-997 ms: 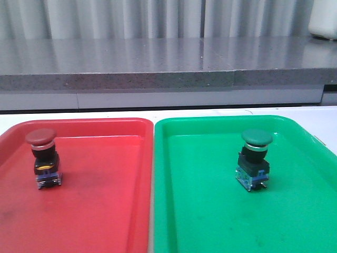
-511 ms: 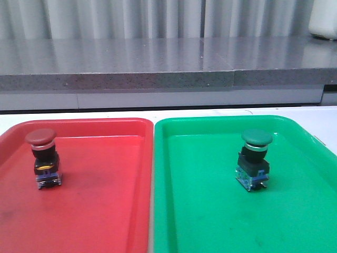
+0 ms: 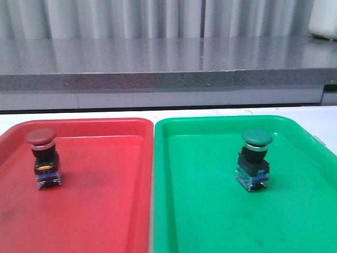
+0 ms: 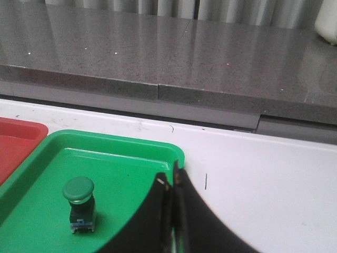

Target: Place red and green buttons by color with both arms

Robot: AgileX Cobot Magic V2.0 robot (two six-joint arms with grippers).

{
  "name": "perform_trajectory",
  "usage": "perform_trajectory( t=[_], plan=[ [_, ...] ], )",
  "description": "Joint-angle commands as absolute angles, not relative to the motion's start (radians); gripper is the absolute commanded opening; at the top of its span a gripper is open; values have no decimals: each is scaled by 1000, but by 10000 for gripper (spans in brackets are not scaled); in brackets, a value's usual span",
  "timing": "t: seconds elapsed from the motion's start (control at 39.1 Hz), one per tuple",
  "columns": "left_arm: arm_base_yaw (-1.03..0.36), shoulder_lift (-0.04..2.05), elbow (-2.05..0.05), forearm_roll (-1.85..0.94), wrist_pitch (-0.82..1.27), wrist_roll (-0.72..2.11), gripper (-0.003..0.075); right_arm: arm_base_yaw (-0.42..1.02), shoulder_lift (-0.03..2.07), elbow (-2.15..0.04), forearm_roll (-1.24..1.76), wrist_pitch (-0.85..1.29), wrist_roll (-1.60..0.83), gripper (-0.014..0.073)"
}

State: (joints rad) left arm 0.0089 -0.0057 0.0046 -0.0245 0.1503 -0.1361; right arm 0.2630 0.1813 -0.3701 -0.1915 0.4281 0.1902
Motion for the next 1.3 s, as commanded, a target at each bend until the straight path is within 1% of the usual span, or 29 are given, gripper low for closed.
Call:
perform_trajectory(
  t=[0.0,0.2,0.38,0.51,0.59,0.64,0.77,1.28],
  plan=[
    [11,-20,29,-25,65,-147,-20,258,190,-393,-209,351,189,-121],
    [11,-20,29,-25,65,-147,-20,245,187,-339,-172,307,152,-121],
    [11,-20,29,-25,65,-147,-20,144,110,-183,-23,172,-23,-121],
    [11,-20,29,-25,65,-147,-20,62,18,-68,16,121,-35,-121],
    [11,-20,29,-25,65,-147,-20,42,-31,-11,37,114,-35,-121],
    [11,-20,29,-25,65,-147,-20,41,-25,19,40,90,-35,-121],
    [11,-20,29,-25,65,-147,-20,41,-27,21,40,133,-35,-121],
    [11,-20,29,-25,65,-147,-20,41,-27,21,40,131,-35,-121]
  ],
)
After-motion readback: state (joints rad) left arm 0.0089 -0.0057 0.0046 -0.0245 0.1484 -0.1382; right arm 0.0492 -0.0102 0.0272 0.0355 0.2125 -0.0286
